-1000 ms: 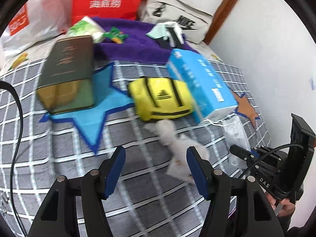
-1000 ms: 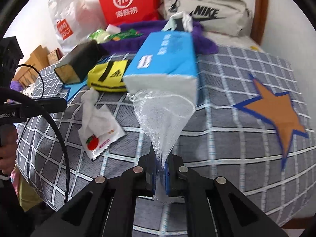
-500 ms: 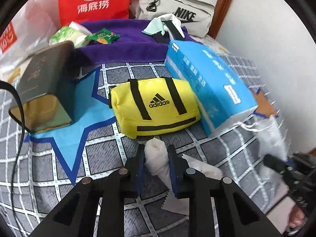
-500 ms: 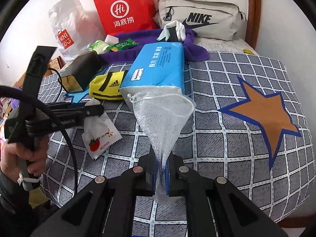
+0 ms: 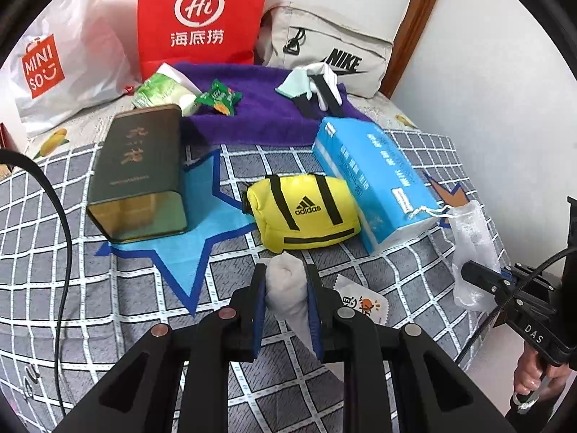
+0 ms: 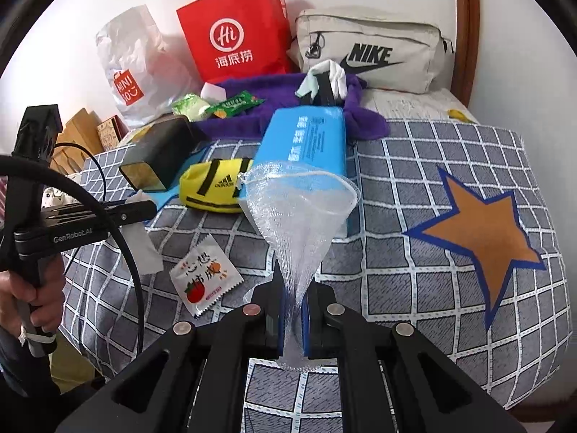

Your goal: Organize soft objects

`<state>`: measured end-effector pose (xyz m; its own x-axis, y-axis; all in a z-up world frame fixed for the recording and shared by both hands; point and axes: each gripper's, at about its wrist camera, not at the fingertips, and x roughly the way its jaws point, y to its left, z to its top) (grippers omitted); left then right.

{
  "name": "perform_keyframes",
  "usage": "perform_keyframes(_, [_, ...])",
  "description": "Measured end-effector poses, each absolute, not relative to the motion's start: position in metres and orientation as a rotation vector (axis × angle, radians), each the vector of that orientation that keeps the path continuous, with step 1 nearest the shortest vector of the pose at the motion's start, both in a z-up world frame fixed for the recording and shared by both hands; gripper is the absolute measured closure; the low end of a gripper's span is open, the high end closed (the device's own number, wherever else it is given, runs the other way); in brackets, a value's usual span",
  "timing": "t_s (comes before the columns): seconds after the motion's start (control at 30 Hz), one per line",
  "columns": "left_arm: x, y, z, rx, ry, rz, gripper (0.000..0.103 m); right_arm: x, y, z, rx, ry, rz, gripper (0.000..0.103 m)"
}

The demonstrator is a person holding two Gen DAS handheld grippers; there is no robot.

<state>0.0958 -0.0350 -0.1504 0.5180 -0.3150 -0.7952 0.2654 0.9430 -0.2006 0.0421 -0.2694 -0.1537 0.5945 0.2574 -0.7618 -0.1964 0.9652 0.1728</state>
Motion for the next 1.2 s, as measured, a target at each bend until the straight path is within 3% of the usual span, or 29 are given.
perform_keyframes(0.5, [0.104,0.010,-0.103,-0.109,0.894,-0.320,0.083,0.042,-0.266,-0.111,0.089,0.837,0.336,0.096])
perform_keyframes(1.2, [0.181,0.037,-0.079,-0.075,0.847,-0.262,0.083,0.143,-0.249,-0.085,0.088,0.815,0.357,0.093])
